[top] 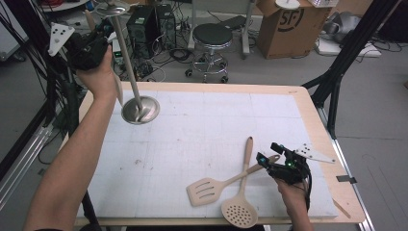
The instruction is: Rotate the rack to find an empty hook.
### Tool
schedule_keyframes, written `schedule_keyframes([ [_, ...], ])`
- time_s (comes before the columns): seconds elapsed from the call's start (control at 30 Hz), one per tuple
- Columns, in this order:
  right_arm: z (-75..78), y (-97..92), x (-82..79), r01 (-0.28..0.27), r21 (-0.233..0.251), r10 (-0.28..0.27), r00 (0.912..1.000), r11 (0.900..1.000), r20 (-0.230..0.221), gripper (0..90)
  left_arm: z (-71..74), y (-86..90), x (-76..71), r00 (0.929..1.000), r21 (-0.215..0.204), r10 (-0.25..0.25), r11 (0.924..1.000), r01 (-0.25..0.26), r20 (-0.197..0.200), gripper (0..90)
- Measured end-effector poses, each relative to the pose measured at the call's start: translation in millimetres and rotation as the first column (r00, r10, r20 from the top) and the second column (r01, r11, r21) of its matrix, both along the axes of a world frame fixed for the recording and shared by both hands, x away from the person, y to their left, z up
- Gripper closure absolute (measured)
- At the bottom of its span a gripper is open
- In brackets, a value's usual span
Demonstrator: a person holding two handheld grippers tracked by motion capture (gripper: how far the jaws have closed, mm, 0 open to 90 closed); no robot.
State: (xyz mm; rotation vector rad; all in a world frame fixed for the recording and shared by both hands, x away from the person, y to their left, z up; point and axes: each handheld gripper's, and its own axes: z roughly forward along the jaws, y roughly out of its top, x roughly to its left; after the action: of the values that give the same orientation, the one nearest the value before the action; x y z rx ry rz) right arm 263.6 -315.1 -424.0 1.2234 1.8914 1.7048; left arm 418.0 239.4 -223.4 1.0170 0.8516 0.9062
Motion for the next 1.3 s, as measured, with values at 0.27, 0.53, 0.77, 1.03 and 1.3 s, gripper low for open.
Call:
schedule_keyframes([
  [0.27, -0.3, 1.9, 0.4, 0.000, -0.003, 0.000, 1.0000, 1.0000, -0.004, 14.4, -0.4, -1.9, -2.2, 0.9993, -0.003, -0.037, 0.9993, 0.037, 0.006, 89.9],
  [0.53, 0.1, 2.8, 0.1, -0.003, 0.002, 0.003, 1.0000, 1.0000, -0.006, 14.4, 3.3, -6.8, -4.8, 0.9995, -0.008, -0.025, 0.9996, 0.025, 0.021, 89.9],
  [0.77, -0.7, 1.0, 0.7, 0.001, 0.001, -0.001, 1.0000, 1.0000, -0.001, 14.4, 3.8, 5.9, -1.8, 0.9997, -0.026, 0.018, 0.9995, -0.018, 0.018, 89.9],
  [1.03, -0.1, 1.0, -0.1, 0.002, 0.007, -0.002, 1.0000, 1.0000, -0.003, 14.4, 5.3, 17.7, 8.6, 0.9984, -0.021, 0.056, 0.9983, -0.055, 0.004, 89.9],
  [1.3, -1.2, -0.3, -0.2, 0.004, 0.003, -0.004, 1.0000, 1.0000, -0.009, 14.4, 6.0, 30.5, 13.2, 0.9990, -0.020, 0.036, 0.9991, -0.036, -0.028, 89.9],
])
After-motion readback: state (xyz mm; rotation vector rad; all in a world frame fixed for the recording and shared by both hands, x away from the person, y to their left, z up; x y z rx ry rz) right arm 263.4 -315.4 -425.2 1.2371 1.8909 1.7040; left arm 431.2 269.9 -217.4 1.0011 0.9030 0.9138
